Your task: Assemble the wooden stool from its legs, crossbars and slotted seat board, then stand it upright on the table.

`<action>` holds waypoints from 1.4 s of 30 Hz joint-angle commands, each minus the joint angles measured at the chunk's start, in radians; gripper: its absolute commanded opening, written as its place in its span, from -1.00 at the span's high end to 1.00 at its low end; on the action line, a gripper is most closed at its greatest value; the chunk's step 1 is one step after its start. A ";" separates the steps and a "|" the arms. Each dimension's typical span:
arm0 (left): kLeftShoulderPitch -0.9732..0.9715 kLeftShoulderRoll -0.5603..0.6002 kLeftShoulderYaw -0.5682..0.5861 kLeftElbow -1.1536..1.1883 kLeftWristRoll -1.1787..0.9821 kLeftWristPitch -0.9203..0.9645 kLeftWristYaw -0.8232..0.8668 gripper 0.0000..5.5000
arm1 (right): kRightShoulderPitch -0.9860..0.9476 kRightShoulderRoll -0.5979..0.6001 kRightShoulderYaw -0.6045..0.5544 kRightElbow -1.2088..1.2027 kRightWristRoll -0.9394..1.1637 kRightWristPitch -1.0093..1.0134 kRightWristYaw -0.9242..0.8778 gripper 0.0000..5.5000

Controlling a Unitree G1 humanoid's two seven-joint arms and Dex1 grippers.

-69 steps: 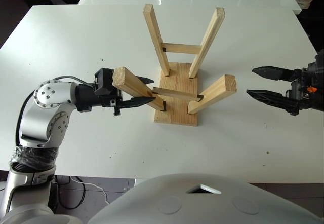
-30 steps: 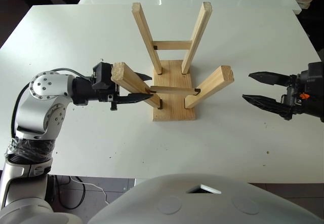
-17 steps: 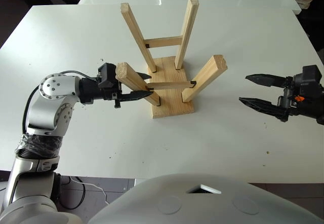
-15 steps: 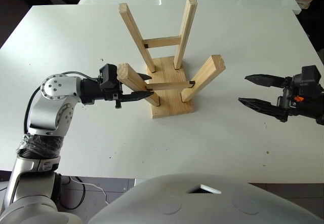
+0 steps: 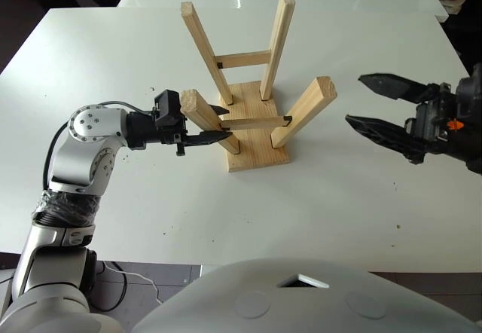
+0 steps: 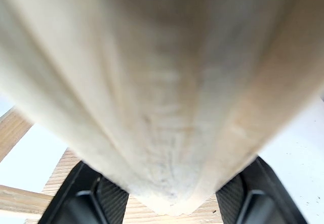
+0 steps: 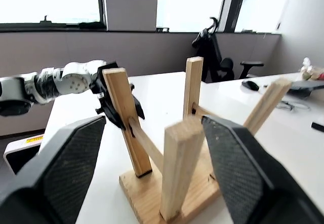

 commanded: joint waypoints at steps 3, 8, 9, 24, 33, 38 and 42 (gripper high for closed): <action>0.011 -0.016 -0.071 -0.128 0.052 0.162 0.106 0.25 | -0.250 0.160 0.208 -0.088 0.055 0.032 -0.418 -0.27; -0.016 -0.035 -0.114 -0.216 0.063 0.261 0.181 0.25 | -0.335 0.278 0.406 -0.097 -0.126 0.054 -0.602 -0.07; -0.021 -0.036 -0.119 -0.220 0.067 0.271 0.188 0.25 | -0.346 0.294 0.442 -0.095 -0.169 0.057 -0.620 -0.02; -0.066 -0.028 -0.147 -0.196 0.099 0.338 0.259 0.25 | 0.034 0.380 0.705 0.201 -0.668 -0.093 -0.602 0.76; -0.123 -0.041 -0.196 -0.155 0.134 0.342 0.261 0.25 | 0.037 0.434 0.751 0.316 -0.817 -0.207 -0.540 0.99; -0.115 -0.033 -0.227 -0.139 0.177 0.322 0.272 0.25 | -0.046 0.442 0.602 0.139 -0.705 -0.160 -0.505 0.99; -0.111 -0.033 -0.264 -0.104 0.203 0.320 0.273 0.25 | -0.171 0.452 0.472 -0.013 -0.504 -0.067 -0.487 0.99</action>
